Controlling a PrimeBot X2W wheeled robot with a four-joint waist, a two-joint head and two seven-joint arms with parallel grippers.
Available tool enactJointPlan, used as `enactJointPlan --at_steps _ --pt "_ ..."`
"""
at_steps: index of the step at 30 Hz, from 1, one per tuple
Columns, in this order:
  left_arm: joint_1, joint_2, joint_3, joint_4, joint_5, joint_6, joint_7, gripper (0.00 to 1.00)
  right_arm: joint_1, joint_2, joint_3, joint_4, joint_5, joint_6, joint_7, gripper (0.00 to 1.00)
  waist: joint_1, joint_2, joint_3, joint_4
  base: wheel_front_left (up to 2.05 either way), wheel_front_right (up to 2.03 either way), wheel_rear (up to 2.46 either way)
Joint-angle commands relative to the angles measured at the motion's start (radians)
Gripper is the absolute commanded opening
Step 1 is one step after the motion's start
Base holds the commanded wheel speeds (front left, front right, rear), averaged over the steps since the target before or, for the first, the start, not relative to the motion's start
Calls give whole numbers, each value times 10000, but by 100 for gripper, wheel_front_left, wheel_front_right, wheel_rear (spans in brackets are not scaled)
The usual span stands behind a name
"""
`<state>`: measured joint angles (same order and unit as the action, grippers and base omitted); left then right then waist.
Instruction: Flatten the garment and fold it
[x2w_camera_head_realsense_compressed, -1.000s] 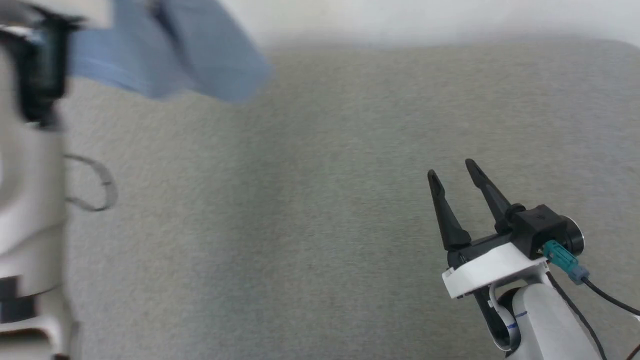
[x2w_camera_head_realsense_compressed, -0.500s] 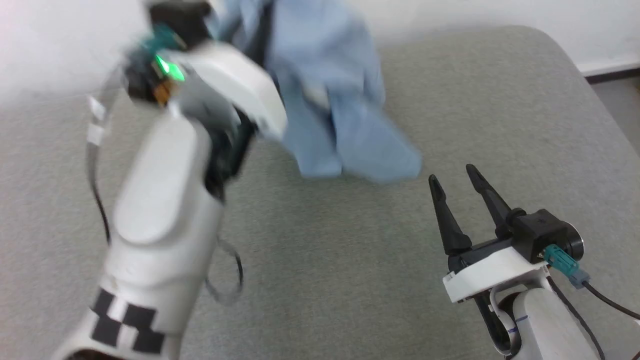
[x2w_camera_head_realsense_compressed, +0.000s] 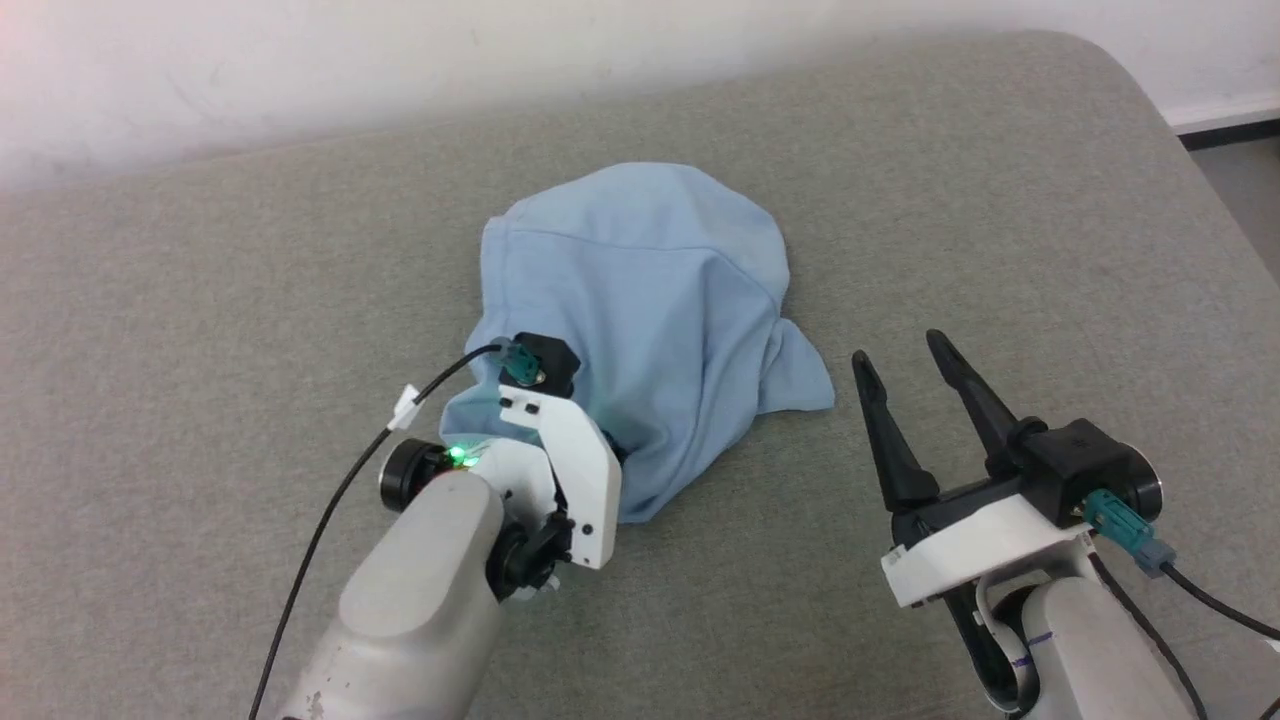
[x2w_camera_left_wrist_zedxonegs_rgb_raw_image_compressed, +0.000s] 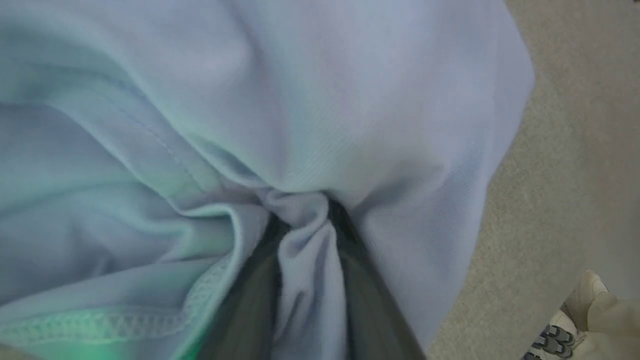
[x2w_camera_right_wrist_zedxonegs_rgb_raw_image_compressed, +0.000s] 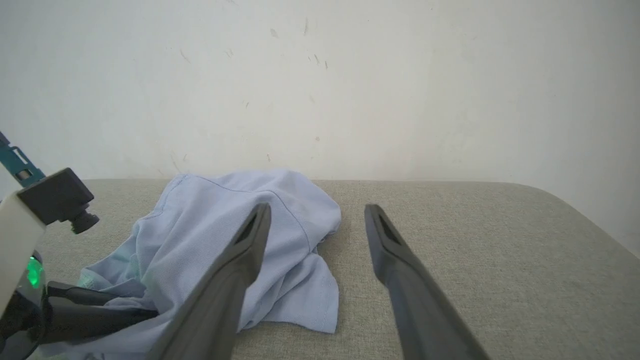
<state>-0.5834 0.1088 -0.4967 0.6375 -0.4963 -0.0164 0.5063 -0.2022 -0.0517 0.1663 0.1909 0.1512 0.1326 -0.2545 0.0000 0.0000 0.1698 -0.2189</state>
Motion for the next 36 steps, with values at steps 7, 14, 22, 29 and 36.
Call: enactJointPlan --at_steps 7,14,22,29,36 --pt "647 168 645 -1124 -52 293 -2534 100 18 15 52 -22 -77 -19 102 100 0 0 -184 577 0 0 0" --pt "1855 634 1807 -2868 411 1014 -6930 100 105 15 -228 -166 -223 -19 253 100 0 0 -388 1043 0 0 0" --pt "3549 737 3351 -5129 1110 1281 -7674 100 -246 15 -1598 119 -351 -19 1480 100 0 0 -101 1816 0 0 0" --pt "4414 45 4485 -6256 1942 904 -7678 100 -1214 15 -2480 1447 -342 -19 4528 100 0 0 465 2443 0 0 0" --pt "4420 -430 4981 -6399 2295 494 -7679 100 -1993 15 -2754 2258 -726 -19 7062 100 0 0 986 2811 0 0 0"
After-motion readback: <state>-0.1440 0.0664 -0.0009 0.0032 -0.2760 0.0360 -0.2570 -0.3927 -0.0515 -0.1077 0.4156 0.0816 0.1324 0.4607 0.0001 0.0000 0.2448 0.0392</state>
